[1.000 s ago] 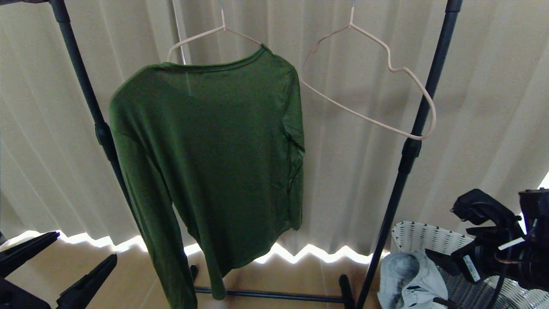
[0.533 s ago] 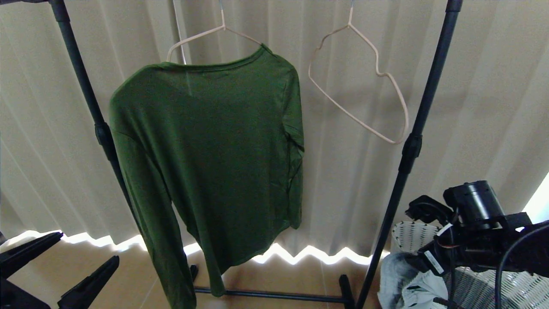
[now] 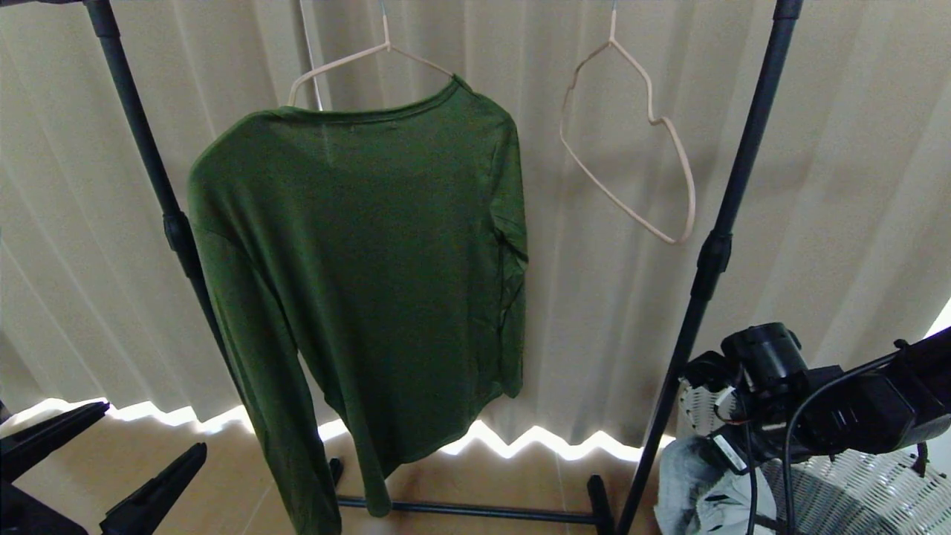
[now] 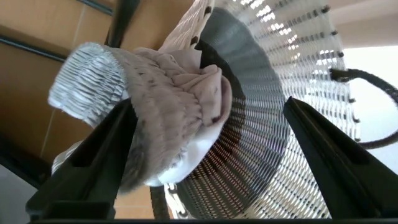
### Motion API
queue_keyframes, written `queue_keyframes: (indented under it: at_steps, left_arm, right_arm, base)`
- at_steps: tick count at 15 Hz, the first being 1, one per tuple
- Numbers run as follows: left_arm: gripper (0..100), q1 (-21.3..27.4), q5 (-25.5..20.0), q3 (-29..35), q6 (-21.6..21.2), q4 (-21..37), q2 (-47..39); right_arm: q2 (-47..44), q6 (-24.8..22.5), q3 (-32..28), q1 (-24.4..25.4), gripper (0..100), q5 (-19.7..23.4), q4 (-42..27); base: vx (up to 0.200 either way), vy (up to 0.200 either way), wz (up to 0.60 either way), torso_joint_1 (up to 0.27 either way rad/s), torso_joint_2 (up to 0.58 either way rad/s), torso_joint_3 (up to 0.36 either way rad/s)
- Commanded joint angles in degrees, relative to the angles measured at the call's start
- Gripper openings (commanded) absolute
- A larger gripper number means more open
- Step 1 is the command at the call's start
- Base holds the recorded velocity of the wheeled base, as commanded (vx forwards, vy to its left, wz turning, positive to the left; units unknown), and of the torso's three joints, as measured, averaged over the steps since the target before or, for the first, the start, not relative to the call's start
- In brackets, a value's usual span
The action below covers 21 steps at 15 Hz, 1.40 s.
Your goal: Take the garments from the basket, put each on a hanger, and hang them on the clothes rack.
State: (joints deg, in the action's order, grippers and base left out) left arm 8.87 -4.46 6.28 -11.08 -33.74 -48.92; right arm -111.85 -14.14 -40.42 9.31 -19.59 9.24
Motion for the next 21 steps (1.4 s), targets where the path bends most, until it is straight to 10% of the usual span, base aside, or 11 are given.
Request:
queue_keyframes:
  at_steps: [1,13,21]
  left_arm:
    - [100,0.00,-0.02,0.05,0.01,-0.01,0.05]
    - [100,0.00,-0.02,-0.21,-0.26,-0.09,0.32]
    - [100,0.00,-0.02,-0.30,-0.26,-0.09,0.32]
  right_arm:
    - [-0.83,-0.01,-0.09,-0.09,0,-0.10,0.08]
    - [30.29,0.08,3.77,3.61,0,0.87,0.25]
    - [33.19,-0.01,1.22,8.53,0,0.96,0.95]
  base:
    - [0.000,0.000,0.00,0.000,0.00,0.000]
    - [0.000,0.000,0.00,0.000,0.00,0.000]
    - [-0.175,0.000,0.00,0.002,0.00,0.003]
